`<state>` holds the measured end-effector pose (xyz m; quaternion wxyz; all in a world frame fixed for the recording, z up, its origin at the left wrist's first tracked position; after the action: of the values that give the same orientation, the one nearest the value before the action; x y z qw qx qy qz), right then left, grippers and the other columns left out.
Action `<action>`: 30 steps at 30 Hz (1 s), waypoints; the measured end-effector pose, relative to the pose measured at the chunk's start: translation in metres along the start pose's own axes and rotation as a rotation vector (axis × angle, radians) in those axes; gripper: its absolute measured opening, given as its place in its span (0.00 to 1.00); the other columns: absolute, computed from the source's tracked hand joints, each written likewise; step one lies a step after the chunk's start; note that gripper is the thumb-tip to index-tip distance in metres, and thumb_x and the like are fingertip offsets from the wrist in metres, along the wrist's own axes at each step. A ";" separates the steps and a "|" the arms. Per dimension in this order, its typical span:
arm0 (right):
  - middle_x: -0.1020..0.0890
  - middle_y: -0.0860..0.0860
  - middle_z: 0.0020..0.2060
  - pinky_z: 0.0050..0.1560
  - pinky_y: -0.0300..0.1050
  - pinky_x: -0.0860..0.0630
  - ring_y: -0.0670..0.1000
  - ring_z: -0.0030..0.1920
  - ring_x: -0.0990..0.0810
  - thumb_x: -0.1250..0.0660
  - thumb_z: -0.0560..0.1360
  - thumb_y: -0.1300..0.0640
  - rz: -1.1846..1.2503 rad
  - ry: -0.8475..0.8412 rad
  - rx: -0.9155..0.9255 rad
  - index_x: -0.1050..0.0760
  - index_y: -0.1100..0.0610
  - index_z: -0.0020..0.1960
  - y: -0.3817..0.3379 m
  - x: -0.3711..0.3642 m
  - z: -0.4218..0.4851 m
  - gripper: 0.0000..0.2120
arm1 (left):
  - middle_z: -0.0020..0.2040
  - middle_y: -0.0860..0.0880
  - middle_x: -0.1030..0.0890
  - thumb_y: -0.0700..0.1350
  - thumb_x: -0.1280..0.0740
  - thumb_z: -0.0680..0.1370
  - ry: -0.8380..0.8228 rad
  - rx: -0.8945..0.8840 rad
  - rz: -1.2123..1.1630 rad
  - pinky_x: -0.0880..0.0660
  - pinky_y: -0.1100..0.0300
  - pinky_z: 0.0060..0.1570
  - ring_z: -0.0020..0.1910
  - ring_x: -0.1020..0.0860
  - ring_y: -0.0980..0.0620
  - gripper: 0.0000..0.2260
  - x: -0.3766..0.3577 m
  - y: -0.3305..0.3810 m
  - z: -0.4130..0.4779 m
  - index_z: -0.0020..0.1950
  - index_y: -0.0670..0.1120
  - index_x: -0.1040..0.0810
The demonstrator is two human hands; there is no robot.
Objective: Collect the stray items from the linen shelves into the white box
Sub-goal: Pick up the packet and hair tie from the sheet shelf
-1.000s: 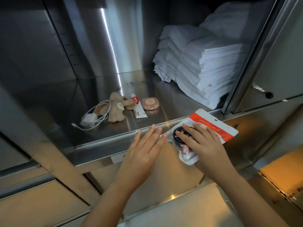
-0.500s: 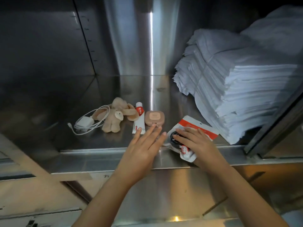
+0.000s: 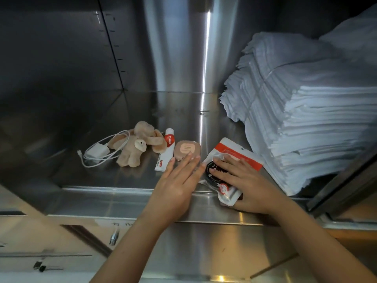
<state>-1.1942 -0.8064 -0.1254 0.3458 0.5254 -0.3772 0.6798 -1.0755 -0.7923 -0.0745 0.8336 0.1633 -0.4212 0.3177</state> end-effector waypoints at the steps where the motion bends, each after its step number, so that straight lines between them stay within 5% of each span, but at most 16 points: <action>1: 0.55 0.39 0.73 0.74 0.51 0.57 0.45 0.74 0.60 0.35 0.71 0.39 -0.015 -0.066 -0.026 0.53 0.38 0.71 0.003 -0.005 -0.002 0.36 | 0.59 0.39 0.21 0.34 0.47 0.70 -0.002 0.003 -0.002 0.34 0.34 0.55 0.59 0.24 0.39 0.22 0.000 -0.001 0.001 0.60 0.37 0.23; 4: 0.66 0.36 0.70 0.70 0.44 0.69 0.40 0.70 0.71 0.38 0.68 0.31 -0.024 -0.183 -0.111 0.66 0.35 0.69 0.007 -0.009 -0.011 0.43 | 0.59 0.39 0.22 0.34 0.47 0.70 -0.010 -0.011 -0.008 0.36 0.34 0.57 0.60 0.24 0.39 0.22 0.000 -0.004 0.003 0.61 0.38 0.23; 7: 0.67 0.36 0.69 0.69 0.44 0.69 0.40 0.69 0.74 0.39 0.66 0.28 0.023 -0.182 -0.181 0.66 0.38 0.70 -0.004 -0.008 -0.015 0.46 | 0.61 0.39 0.23 0.35 0.46 0.70 -0.018 -0.047 -0.011 0.40 0.34 0.58 0.61 0.26 0.39 0.22 0.000 -0.008 0.001 0.62 0.38 0.25; 15: 0.56 0.54 0.76 0.71 0.57 0.54 0.56 0.75 0.59 0.48 0.77 0.38 -0.090 -0.057 -0.465 0.57 0.50 0.76 -0.011 -0.016 0.017 0.34 | 0.61 0.40 0.23 0.36 0.48 0.69 -0.034 -0.089 -0.033 0.41 0.35 0.57 0.61 0.25 0.39 0.24 0.005 -0.016 0.007 0.62 0.39 0.25; 21: 0.57 0.50 0.76 0.72 0.59 0.56 0.54 0.75 0.59 0.47 0.78 0.41 -0.126 -0.148 -0.344 0.56 0.46 0.76 0.004 -0.018 0.021 0.31 | 0.62 0.39 0.23 0.35 0.48 0.69 -0.031 -0.107 -0.062 0.40 0.36 0.59 0.62 0.27 0.39 0.24 0.005 -0.020 0.018 0.63 0.38 0.25; 30: 0.63 0.41 0.69 0.71 0.49 0.64 0.54 0.74 0.62 0.43 0.80 0.51 -0.068 -0.130 -0.218 0.54 0.45 0.75 0.015 -0.011 0.026 0.29 | 0.62 0.39 0.23 0.33 0.47 0.71 -0.008 -0.120 -0.095 0.37 0.36 0.60 0.63 0.28 0.38 0.22 -0.001 -0.021 0.032 0.62 0.37 0.25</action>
<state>-1.1929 -0.8370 -0.1337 0.3986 0.5401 -0.4524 0.5872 -1.0810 -0.8257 -0.0569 0.8544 0.1339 -0.4347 0.2513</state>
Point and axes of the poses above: each hand's wrist, its own z-axis towards the middle knuckle, its own x-axis out of the back of the hand, y = z × x, the point moved 10 cm from there along z, towards the middle knuckle
